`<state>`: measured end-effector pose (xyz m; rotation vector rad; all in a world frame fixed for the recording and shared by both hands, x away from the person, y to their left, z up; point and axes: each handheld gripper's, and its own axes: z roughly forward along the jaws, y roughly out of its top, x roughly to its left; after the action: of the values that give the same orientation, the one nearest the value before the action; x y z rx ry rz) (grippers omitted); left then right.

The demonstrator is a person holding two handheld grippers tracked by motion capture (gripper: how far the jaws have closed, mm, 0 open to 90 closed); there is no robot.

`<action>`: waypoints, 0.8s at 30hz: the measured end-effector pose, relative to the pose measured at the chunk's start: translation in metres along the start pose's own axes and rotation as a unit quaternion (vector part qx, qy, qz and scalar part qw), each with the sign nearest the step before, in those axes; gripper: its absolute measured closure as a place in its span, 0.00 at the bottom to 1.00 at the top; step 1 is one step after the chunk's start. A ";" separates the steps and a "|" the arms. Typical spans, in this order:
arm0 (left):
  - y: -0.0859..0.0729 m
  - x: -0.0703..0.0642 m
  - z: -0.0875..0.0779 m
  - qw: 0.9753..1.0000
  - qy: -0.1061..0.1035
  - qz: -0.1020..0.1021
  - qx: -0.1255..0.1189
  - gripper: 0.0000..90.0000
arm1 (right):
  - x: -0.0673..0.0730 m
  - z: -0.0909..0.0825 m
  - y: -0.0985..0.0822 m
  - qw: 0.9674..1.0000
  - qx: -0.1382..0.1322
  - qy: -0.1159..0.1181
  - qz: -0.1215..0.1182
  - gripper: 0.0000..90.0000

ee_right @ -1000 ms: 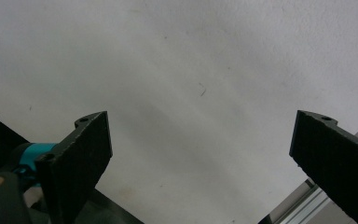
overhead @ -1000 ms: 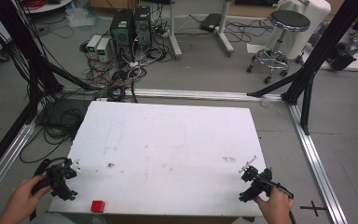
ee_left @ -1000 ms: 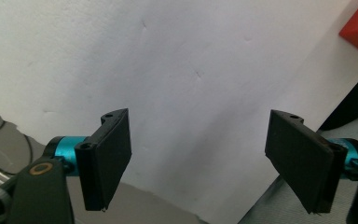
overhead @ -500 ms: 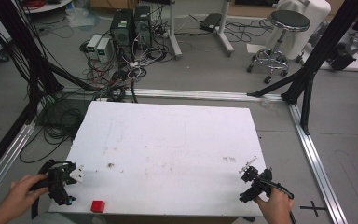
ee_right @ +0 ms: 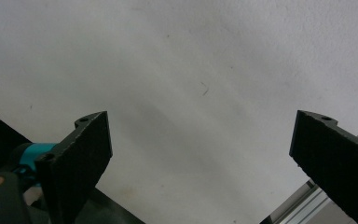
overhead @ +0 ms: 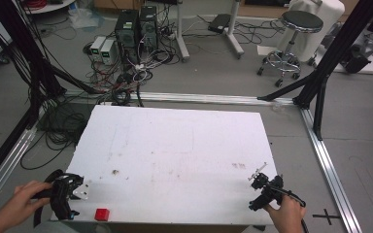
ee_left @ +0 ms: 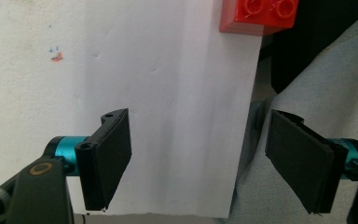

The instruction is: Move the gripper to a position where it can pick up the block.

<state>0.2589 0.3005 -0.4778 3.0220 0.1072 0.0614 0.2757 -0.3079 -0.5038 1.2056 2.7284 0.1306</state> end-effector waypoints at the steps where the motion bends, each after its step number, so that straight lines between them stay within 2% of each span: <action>1: 0.002 -0.001 0.000 1.000 -0.001 0.006 0.002 0.25 | 0.000 0.000 0.000 1.000 -0.001 0.001 0.001 0.05; 14: 0.018 -0.008 0.002 1.000 -0.007 0.012 0.000 0.25 | 0.000 0.000 0.000 1.000 0.000 0.004 0.001 0.05; 17: 0.022 -0.008 0.004 1.000 -0.012 -0.004 -0.011 0.25 | 0.000 -0.001 0.000 1.000 0.000 0.004 0.002 0.05; 18: 0.024 -0.009 0.005 1.000 -0.012 0.002 -0.012 0.25 | 0.000 -0.001 0.000 1.000 0.000 0.004 0.002 0.05; 20: 0.025 -0.010 0.005 1.000 -0.014 0.000 -0.012 0.25 | 0.000 -0.001 0.000 1.000 0.000 0.004 0.001 0.05; 23: 0.031 -0.014 0.009 1.000 -0.019 0.010 -0.012 0.25 | -0.001 0.000 0.000 1.000 0.001 0.004 0.001 0.05; 24: 0.032 -0.015 0.010 1.000 -0.022 0.006 -0.013 0.25 | -0.001 0.000 0.000 1.000 0.000 0.004 0.000 0.05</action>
<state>0.2469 0.2665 -0.4846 2.9959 0.0828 -0.0019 0.2761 -0.3084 -0.5036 1.2064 2.7358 0.1357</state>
